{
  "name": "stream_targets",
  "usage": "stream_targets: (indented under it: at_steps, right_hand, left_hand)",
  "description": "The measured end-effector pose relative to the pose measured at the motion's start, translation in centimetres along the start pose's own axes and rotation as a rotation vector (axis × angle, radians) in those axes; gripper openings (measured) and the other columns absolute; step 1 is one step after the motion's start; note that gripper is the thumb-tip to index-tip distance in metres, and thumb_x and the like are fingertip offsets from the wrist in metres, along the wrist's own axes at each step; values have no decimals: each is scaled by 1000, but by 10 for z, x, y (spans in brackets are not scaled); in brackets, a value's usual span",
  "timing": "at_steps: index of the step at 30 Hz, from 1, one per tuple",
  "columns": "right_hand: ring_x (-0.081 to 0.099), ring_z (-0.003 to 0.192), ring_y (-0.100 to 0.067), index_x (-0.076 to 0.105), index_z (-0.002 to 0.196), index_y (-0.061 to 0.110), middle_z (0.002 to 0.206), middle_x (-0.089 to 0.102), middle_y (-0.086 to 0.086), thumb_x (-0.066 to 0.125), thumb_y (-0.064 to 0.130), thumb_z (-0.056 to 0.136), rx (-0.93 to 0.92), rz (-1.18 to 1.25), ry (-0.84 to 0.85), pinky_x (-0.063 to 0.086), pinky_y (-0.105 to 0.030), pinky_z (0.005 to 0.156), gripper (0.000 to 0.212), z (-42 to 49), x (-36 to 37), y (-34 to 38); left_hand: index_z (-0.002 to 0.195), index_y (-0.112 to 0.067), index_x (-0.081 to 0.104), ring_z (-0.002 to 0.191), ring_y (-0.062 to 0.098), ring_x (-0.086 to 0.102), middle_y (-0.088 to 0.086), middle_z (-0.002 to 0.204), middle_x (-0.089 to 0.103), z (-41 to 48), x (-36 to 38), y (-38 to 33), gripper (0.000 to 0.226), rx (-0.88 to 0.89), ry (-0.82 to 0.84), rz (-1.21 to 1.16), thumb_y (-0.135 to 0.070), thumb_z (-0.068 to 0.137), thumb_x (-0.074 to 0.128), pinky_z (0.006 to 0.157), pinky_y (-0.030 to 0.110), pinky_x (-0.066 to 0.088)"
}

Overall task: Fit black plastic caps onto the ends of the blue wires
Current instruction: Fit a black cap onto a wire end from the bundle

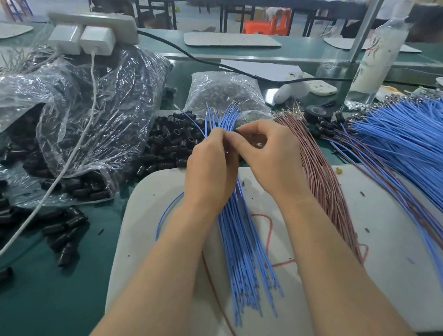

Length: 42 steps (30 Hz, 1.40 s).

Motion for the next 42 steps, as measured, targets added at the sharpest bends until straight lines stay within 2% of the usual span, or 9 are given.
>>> stream_targets:
  at_steps: [2, 6, 14, 18, 21, 26, 33, 38, 42]
  right_hand:
    - [67, 77, -7, 71, 83, 20, 80, 71, 4, 70, 24, 85, 25, 98, 23, 53, -21, 75, 4, 2, -1, -1]
    - [68, 79, -10, 68, 86, 20, 82, 70, 3, 58, 3, 88, 114, 292, -1, 57, -32, 82, 20, 5, -9, -8]
    - [67, 74, -7, 70, 92, 3, 82, 70, -5, 62, -1, 86, 46, 365, 78, 55, -22, 76, 11, 3, -15, 6]
    - [67, 75, -10, 68, 91, 6, 82, 70, -3, 63, -1, 86, -13, 295, 115, 56, -25, 78, 10, 1, -17, 14]
    - [66, 74, -7, 67, 88, 10, 80, 68, 1, 65, 2, 85, -61, 201, 115, 54, -21, 77, 9, 1, -17, 17]
    - [64, 73, -6, 69, 88, 8, 79, 68, 2, 67, 5, 85, -105, 52, 84, 51, -18, 74, 5, 0, -16, 16]
    - [63, 76, -8, 70, 85, 10, 74, 66, 4, 66, 7, 85, -161, -69, 9, 51, -16, 70, 5, 0, -15, 19]
    - [60, 66, -5, 71, 84, 10, 68, 62, 10, 66, 8, 84, -135, -131, 4, 46, -10, 66, 6, 3, -17, 11]
    - [63, 70, -8, 72, 84, 12, 69, 63, 9, 67, 8, 84, -92, -136, 26, 47, -13, 69, 6, 5, -17, 5]
  left_hand:
    - [90, -8, 54, 72, 30, 57, 3, 77, 64, 1, 0, 0, 6, -11, -2, -46, -11, 92, 49, 66, 41, 47]
    - [95, -10, 56, 80, 26, 63, 6, 86, 69, 2, -3, 0, 6, -15, -12, -101, -12, 94, 50, 75, 42, 49]
    - [92, -10, 56, 78, 26, 62, 5, 81, 66, 2, -6, 4, 6, 16, -50, -158, -8, 93, 51, 73, 44, 50]
    - [89, -6, 56, 75, 30, 60, 7, 79, 65, 3, -8, 4, 5, 48, -65, -142, -4, 92, 52, 71, 47, 49]
    - [87, -8, 56, 75, 29, 59, 6, 79, 65, 4, -8, 6, 7, 13, -72, -124, -5, 92, 52, 71, 46, 49]
    - [89, -6, 57, 82, 30, 60, 6, 84, 66, 4, -7, 5, 7, -20, -43, -129, -5, 91, 50, 76, 47, 49]
    - [92, -8, 60, 81, 28, 58, 4, 86, 65, 4, -10, 4, 9, -34, -35, -41, -10, 92, 51, 74, 45, 47]
    - [96, -9, 62, 79, 26, 55, 4, 88, 64, 2, -10, 1, 11, 10, -22, 59, -10, 91, 52, 73, 43, 46]
    - [101, -10, 63, 79, 20, 52, 4, 95, 65, 2, -8, 0, 15, 33, 26, 93, -8, 90, 54, 74, 37, 45]
Point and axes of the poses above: each hand's wrist, its own z-axis towards the middle knuckle, its own x-axis out of the palm, y = z × x, the point moved 5 cm from there along z, towards the middle knuckle
